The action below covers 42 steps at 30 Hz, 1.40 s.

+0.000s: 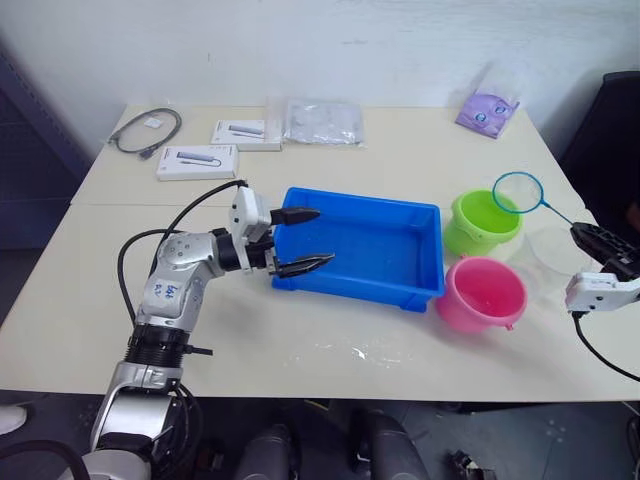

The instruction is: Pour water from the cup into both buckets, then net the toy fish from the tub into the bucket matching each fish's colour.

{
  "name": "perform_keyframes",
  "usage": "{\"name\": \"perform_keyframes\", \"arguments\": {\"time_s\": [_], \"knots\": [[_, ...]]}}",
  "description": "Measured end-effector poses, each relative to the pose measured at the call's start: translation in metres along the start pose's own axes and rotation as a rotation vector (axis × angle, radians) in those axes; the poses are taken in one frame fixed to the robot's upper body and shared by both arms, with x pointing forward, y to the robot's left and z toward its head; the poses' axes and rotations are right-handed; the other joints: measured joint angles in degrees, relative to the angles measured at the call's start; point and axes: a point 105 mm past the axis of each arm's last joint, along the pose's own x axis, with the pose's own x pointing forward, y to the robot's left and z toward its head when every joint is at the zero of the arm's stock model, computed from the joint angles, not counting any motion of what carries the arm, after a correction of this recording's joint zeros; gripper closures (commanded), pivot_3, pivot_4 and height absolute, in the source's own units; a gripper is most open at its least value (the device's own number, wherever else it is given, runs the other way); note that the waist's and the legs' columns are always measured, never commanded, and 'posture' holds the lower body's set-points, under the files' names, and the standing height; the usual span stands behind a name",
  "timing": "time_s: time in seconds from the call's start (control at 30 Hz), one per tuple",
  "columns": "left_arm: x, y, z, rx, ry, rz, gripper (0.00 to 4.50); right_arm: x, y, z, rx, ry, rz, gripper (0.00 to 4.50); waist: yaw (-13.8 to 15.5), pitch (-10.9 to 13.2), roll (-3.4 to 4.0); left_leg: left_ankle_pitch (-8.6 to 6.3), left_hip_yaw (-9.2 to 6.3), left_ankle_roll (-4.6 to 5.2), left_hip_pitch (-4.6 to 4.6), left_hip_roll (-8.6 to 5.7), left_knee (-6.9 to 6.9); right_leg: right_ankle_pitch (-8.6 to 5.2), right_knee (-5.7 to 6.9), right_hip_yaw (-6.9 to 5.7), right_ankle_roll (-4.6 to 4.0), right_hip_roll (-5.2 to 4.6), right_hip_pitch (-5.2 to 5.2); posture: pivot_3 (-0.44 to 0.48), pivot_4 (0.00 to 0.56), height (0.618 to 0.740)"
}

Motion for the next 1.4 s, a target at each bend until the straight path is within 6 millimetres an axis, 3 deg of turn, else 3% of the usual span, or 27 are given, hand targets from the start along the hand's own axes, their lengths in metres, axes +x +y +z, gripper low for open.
{"name": "perform_keyframes", "arguments": {"time_s": [0.07,0.17,0.23,0.37,0.43,0.5,0.63,0.77,0.97,1.07,1.17,1.27,1.4], "knots": [[-0.005,0.000,0.001,-0.004,-0.007,-0.004,0.09,0.003,-0.010,0.007,0.113,-0.020,-0.029,4.50,-0.14,0.01,-0.02,0.00,-0.01,0.00,0.02,0.01,-0.01,0.00,-0.01,-0.01,0.00,0.01,0.02,0.000,0.150,0.740],[-0.024,-0.005,0.010,-0.008,-0.014,-0.044,0.09,0.008,-0.006,0.045,0.611,-0.119,0.032,4.50,-0.32,0.08,-0.14,-0.07,-0.31,-0.06,0.60,0.25,-0.12,-0.03,-0.31,-0.32,-0.05,0.13,0.85,0.000,0.150,0.740],[-0.033,-0.009,0.023,0.030,-0.006,-0.080,0.09,0.009,-0.003,0.073,0.827,-0.218,0.116,4.50,-0.16,0.08,-0.09,-0.12,-0.34,0.00,0.63,0.19,-0.07,-0.03,-0.25,-0.33,-0.06,0.00,0.91,0.000,0.150,0.740],[-0.048,-0.024,0.052,0.088,0.001,-0.173,0.09,0.008,-0.032,0.107,1.055,-0.384,0.201,4.50,0.35,0.09,-0.03,-0.19,-0.39,0.11,0.68,0.14,-0.03,-0.03,-0.26,-0.32,-0.06,-0.12,0.96,0.000,0.150,0.740],[-0.057,-0.034,0.050,0.079,0.030,-0.212,0.09,0.002,-0.034,0.130,1.154,-0.466,0.320,4.50,0.42,0.08,0.00,-0.23,-0.54,0.06,0.68,0.16,-0.06,-0.07,-0.28,-0.42,-0.13,-0.12,0.99,0.000,0.150,0.740],[-0.070,-0.047,0.036,0.031,0.087,-0.252,0.09,-0.006,-0.023,0.164,1.235,-0.551,0.519,4.50,0.44,0.08,0.00,-0.24,-0.64,0.05,0.63,0.18,-0.06,-0.10,-0.31,-0.52,-0.18,-0.12,0.99,0.000,0.150,0.740],[-0.095,-0.071,0.014,-0.057,0.200,-0.320,0.09,-0.014,0.003,0.217,1.277,-0.673,0.736,4.50,0.38,0.05,-0.10,-0.28,-0.71,0.07,0.62,0.18,-0.04,-0.15,-0.32,-0.56,-0.27,-0.16,0.97,0.000,0.150,0.740],[-0.116,-0.084,-0.003,-0.104,0.286,-0.326,0.09,-0.009,0.033,0.248,1.236,-0.712,0.792,4.50,0.32,0.06,-0.08,-0.33,-0.71,0.04,0.60,0.15,-0.08,-0.19,-0.30,-0.57,-0.34,-0.20,0.89,0.000,0.150,0.740],[-0.131,-0.089,-0.020,-0.159,0.340,-0.263,0.09,0.010,0.089,0.294,1.168,-0.722,0.820,4.50,0.22,0.02,-0.16,-0.33,-0.74,0.02,0.58,0.12,-0.07,-0.21,-0.22,-0.62,-0.38,-0.22,0.87,0.000,0.150,0.740],[-0.132,-0.090,-0.022,-0.166,0.348,-0.254,0.09,0.014,0.111,0.304,1.129,-0.725,0.856,4.50,0.23,0.02,-0.15,-0.33,-0.74,0.02,0.58,0.12,-0.07,-0.21,-0.21,-0.62,-0.38,-0.23,0.85,0.000,0.150,0.740],[-0.135,-0.094,-0.027,-0.188,0.362,-0.254,0.09,0.027,0.114,0.304,1.114,-0.745,0.842,4.50,-0.09,0.02,-0.15,-0.33,-0.73,0.02,0.60,0.12,-0.07,-0.21,-0.19,-0.61,-0.38,-0.22,0.86,0.000,0.150,0.740],[-0.135,-0.094,-0.027,-0.187,0.368,-0.254,0.00,0.035,0.113,0.302,1.123,-0.747,0.837,3.35,-0.37,0.02,-0.14,-0.33,-0.76,0.00,0.61,0.15,-0.10,-0.24,-0.12,-0.64,-0.43,-0.22,0.84,0.000,0.150,0.740],[-0.138,-0.094,-0.028,-0.190,0.388,-0.253,0.00,0.030,0.115,0.303,1.112,-0.772,0.881,1.46,-0.46,0.03,-0.14,-0.34,-0.81,-0.02,0.59,0.15,-0.11,-0.25,-0.15,-0.68,-0.45,-0.22,0.85,0.000,0.150,0.740]]}}
